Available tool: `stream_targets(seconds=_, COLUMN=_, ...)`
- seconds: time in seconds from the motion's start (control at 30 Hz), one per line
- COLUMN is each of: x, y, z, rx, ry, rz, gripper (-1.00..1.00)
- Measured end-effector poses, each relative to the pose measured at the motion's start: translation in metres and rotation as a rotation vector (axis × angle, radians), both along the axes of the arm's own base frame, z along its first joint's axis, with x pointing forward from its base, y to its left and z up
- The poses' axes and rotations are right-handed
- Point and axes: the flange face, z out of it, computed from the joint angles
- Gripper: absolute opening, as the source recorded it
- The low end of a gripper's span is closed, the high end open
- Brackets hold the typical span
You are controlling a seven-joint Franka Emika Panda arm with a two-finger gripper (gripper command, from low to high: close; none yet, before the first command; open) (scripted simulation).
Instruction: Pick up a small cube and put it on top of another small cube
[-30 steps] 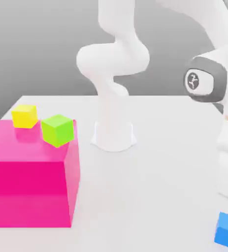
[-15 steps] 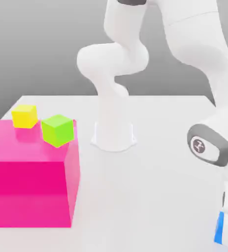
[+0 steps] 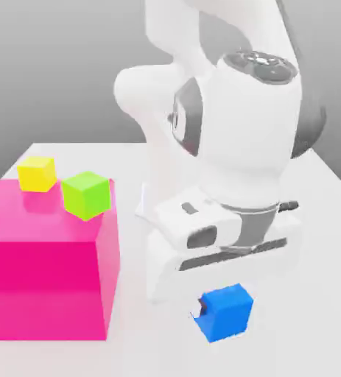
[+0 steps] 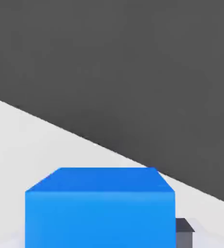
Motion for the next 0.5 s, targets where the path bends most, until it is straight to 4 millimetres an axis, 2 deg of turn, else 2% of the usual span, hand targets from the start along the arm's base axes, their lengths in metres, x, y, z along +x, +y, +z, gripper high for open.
stream_targets(seconds=0.07, x=-0.015, y=-0.076, z=0.026, rx=0.005, ry=-0.009, rz=-0.227, gripper=-1.00)
stream_targets(seconds=0.13, x=-0.042, y=-0.149, z=0.052, rx=0.016, ry=-0.018, rz=-0.458, gripper=-1.00)
stream_targets(seconds=0.2, x=-0.075, y=-0.206, z=0.078, rx=0.034, ry=-0.025, rz=-0.671, gripper=-1.00)
stream_targets(seconds=0.27, x=-0.108, y=-0.247, z=0.098, rx=0.057, ry=-0.031, rz=-0.856, gripper=-1.00)
stream_targets(seconds=0.3, x=-0.123, y=-0.265, z=0.099, rx=0.069, ry=-0.033, rz=-0.943, gripper=-1.00)
stream_targets(seconds=0.37, x=-0.141, y=-0.285, z=0.080, rx=0.080, ry=-0.036, rz=-1.042, gripper=-1.00)
stream_targets(seconds=0.4, x=-0.145, y=-0.288, z=0.071, rx=0.082, ry=-0.036, rz=-1.060, gripper=1.00)
stream_targets(seconds=0.5, x=-0.145, y=-0.288, z=0.071, rx=0.082, ry=-0.036, rz=-1.060, gripper=1.00)
